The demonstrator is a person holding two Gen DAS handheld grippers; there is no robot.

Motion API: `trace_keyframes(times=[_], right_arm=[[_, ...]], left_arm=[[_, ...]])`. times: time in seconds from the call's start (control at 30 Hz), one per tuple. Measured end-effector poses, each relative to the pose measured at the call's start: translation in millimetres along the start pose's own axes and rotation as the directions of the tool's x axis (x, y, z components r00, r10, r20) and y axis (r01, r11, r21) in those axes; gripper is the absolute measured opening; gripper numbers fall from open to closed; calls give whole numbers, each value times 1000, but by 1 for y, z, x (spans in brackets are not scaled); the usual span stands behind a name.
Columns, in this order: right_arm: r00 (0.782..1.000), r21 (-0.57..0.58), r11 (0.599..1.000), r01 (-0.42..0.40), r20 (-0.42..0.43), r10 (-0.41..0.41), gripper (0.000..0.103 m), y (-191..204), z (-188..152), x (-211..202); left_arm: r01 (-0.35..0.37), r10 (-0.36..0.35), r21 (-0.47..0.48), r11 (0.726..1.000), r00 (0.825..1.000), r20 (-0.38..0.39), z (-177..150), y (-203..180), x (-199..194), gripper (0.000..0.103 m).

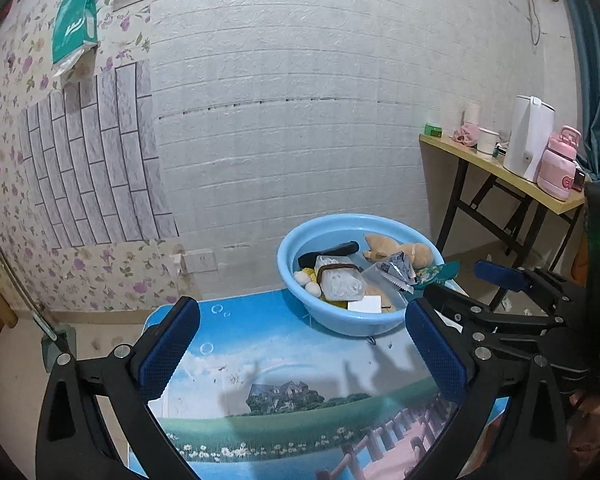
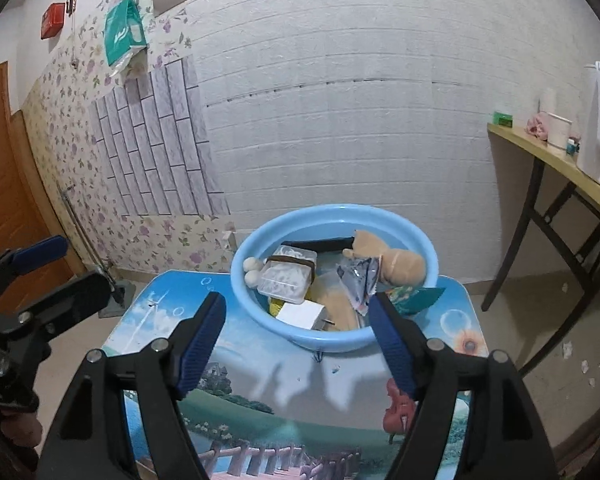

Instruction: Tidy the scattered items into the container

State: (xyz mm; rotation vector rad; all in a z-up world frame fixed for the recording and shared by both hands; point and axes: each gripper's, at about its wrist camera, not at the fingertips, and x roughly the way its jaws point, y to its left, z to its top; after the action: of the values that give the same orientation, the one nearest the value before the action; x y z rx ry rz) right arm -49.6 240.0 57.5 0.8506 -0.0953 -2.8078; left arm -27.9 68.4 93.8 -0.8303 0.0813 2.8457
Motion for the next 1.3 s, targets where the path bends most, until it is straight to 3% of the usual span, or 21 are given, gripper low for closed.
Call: trace_keyframes(times=[0.13,0.17,0.4,0.63,1.3], right_arm=[[1000,23,1000,6,28,-7,99,3,-2,-8],[999,18,1000,4,34,-5,101,4,-3,-10],[1000,-9,1000,11,17,-10,103,6,-6,-15],[1000,2,1000,-6,-12,6,103,5,-14,-7],[999,16,1000,-7,-44,7,103,2,-21,3]], left_arm=[[-15,15,-13,1000,1000,2,-3,2,-1,103],[-14,14,-15,1000,1000,-3,-4,2,0,103],[-4,2,-85,996,999,-33,-12,13,7,103],[-40,38,-68,997,999,-38,-16,12,9,103],[-58,52,-84,995,996,-79,-20,15,23,103]])
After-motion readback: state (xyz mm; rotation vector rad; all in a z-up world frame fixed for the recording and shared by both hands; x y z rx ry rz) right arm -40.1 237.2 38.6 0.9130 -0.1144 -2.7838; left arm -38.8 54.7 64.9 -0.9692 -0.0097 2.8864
